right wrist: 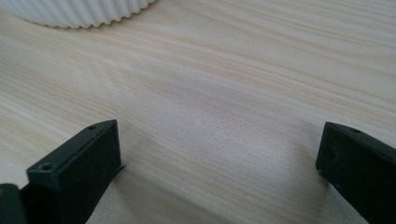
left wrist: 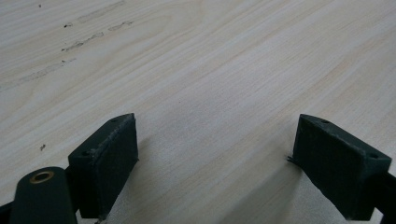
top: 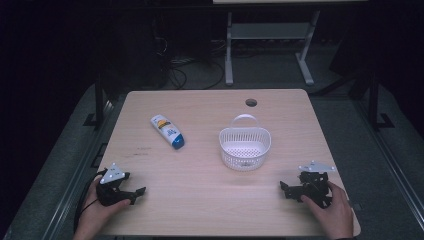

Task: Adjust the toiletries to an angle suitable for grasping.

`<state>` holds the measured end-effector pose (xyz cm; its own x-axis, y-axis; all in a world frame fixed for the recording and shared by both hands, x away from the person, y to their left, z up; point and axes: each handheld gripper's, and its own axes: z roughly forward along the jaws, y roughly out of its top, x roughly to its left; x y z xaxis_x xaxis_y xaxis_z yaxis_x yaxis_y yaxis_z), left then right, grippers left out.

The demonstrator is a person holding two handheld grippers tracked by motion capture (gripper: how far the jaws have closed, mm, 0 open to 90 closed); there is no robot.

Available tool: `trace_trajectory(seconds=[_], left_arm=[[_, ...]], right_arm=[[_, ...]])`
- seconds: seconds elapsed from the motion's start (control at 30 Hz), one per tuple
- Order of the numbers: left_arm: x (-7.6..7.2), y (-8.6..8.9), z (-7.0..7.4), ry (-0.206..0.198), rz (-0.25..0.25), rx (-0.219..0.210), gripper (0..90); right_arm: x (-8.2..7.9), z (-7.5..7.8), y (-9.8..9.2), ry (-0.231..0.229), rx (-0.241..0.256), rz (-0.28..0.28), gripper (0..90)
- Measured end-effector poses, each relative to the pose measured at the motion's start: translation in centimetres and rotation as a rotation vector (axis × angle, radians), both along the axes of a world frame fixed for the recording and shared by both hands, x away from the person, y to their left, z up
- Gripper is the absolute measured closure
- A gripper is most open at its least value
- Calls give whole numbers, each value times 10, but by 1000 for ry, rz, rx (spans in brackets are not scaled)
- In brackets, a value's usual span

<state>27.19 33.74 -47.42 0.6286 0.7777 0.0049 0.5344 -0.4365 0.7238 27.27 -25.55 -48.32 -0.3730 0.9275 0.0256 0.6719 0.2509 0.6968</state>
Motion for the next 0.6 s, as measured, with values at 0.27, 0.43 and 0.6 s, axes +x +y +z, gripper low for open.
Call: trace_trajectory(seconds=[0.27,0.43,0.6], left_arm=[[0,0,0,-1,4,-3,144],[0,2,2,5,2,-2,212],[2,4,7,18,-7,-17,344]], right_arm=[[0,0,0,0,0,-1,0],[0,0,0,0,0,-1,0],[0,0,0,0,0,-1,0]])
